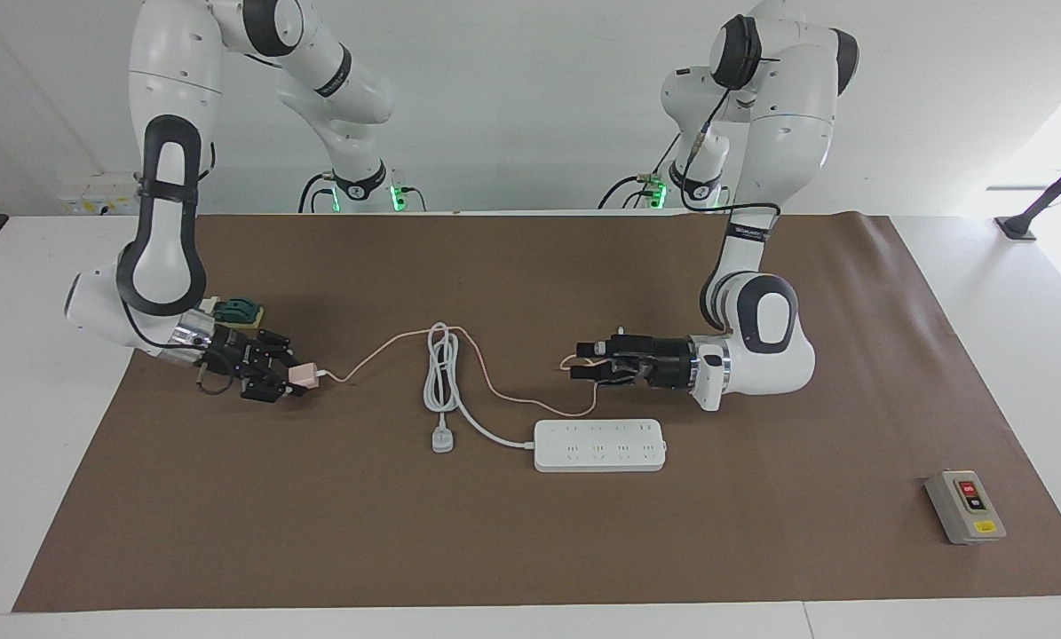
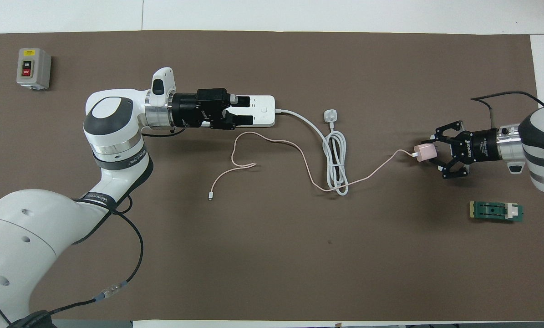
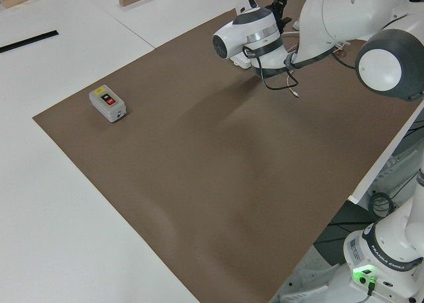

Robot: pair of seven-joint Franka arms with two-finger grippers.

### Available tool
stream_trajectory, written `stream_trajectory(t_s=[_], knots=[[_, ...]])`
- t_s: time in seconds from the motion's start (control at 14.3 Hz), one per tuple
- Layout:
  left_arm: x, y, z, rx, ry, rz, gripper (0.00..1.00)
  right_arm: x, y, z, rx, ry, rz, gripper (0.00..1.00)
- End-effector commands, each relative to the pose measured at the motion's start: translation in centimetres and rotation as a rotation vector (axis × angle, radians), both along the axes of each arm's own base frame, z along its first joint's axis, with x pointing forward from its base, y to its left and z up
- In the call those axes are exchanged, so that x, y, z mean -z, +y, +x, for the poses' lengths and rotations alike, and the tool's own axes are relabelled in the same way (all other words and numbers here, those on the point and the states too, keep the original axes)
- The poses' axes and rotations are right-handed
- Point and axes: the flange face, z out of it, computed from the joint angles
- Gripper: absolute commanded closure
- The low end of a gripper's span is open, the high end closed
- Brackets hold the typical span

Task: Plug charger into power strip
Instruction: 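Grasp the pink charger with the right gripper and lift it, then carry the pink charger with the right gripper to the power strip socket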

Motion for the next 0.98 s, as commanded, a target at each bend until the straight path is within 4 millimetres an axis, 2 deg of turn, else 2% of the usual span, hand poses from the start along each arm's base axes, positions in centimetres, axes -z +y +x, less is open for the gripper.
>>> stream_trajectory(t_s=[0.0,0.35,0.63,0.7,0.91], knots=[[0.8,0.0,0.1,-0.05,-0.036,-0.003,0.0,-4.9,4.6,0.7,0.007,0.003,0.002,1.0],[0.9,0.3,0.3,-0.068,-0.065,0.012,0.0,-9.9,15.6,2.9,0.029,0.076,-0.009,1.0],[0.8,0.2,0.3,-0.067,-0.084,0.008,0.0,-12.2,23.4,3.9,0.07,0.077,-0.031,1.0],[0.8,0.2,0.3,-0.069,-0.09,0.008,0.0,-12.4,26.3,3.6,0.069,0.074,-0.04,1.0],[0.7,0.1,0.2,-0.066,-0.099,0.006,0.0,-12.7,31.2,2.9,0.115,0.069,-0.054,1.0]])
